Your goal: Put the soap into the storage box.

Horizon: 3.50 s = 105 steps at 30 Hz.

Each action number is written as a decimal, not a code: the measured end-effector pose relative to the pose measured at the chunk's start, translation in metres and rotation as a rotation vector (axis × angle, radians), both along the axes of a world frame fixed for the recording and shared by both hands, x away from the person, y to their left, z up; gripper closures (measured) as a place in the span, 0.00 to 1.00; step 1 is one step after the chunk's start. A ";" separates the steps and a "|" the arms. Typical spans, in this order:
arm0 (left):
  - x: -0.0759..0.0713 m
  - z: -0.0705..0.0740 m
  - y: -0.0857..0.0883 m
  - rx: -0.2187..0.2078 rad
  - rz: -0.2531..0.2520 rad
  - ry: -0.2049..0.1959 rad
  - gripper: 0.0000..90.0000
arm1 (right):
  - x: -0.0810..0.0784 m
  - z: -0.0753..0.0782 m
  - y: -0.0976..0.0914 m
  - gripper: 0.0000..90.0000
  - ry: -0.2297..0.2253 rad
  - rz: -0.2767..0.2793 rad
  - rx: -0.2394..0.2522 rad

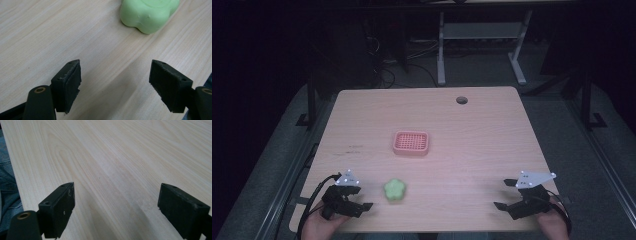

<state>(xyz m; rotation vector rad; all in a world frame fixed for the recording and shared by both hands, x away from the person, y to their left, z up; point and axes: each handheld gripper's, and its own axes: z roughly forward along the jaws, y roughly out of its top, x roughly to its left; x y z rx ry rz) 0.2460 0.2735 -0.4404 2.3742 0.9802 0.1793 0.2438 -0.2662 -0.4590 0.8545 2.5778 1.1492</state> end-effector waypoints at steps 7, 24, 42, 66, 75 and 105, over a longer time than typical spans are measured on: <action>-0.001 0.001 -0.002 0.001 0.000 -0.007 0.28 | -0.001 0.001 0.001 0.15 0.001 0.000 0.003; -0.002 0.008 -0.014 0.018 -0.022 -0.034 0.26 | -0.002 0.001 0.001 0.15 -0.013 0.008 -0.002; 0.003 0.018 -0.030 0.039 -0.059 -0.049 0.24 | -0.003 0.002 0.000 0.15 -0.015 0.007 -0.001; 0.024 0.033 -0.085 0.148 -0.188 -0.039 0.24 | -0.004 0.001 0.000 0.15 0.005 -0.011 -0.003; 0.034 0.034 -0.098 0.184 -0.163 -0.012 0.25 | -0.004 0.001 -0.001 0.15 0.000 -0.009 -0.001; 0.041 0.004 -0.112 0.212 -0.081 0.077 0.27 | -0.004 0.003 0.003 0.15 -0.007 0.008 -0.004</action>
